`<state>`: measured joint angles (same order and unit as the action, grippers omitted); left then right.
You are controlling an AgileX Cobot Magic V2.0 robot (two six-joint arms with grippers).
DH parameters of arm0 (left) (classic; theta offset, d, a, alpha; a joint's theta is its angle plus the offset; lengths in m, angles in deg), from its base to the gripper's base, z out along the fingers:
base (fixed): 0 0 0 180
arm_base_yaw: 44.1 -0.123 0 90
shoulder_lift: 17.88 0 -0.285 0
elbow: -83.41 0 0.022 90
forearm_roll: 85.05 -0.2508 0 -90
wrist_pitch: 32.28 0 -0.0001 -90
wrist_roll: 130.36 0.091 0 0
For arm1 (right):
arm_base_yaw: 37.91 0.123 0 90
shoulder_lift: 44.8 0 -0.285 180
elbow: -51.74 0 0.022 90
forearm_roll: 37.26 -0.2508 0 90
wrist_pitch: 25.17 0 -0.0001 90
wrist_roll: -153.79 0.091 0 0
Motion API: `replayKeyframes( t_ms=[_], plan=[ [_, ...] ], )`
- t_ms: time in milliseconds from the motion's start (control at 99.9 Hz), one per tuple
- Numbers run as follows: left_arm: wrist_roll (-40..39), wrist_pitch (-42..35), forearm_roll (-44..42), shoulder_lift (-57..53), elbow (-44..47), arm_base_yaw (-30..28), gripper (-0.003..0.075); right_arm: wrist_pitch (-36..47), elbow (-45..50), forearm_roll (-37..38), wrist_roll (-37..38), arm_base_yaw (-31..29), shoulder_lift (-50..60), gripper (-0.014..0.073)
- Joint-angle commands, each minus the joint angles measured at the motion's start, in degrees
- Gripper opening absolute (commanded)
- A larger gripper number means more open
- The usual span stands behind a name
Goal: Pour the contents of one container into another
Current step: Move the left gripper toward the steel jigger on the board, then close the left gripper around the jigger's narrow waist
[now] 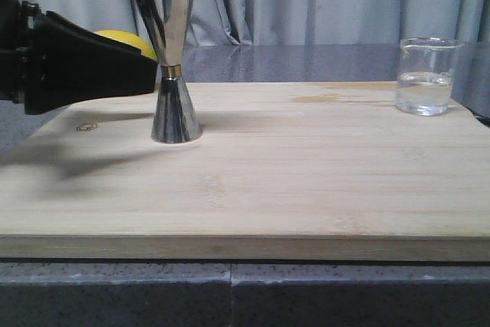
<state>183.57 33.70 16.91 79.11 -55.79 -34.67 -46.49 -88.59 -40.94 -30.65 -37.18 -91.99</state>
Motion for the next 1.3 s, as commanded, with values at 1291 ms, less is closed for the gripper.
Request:
replayKeyframes(
  t_ms=[1291],
  plan=[
    [0.1,6.7,4.1,7.0,-8.9,5.9,0.0491,7.6,-1.9,0.6,-0.4,-0.2,-1.7,0.0499]
  ],
)
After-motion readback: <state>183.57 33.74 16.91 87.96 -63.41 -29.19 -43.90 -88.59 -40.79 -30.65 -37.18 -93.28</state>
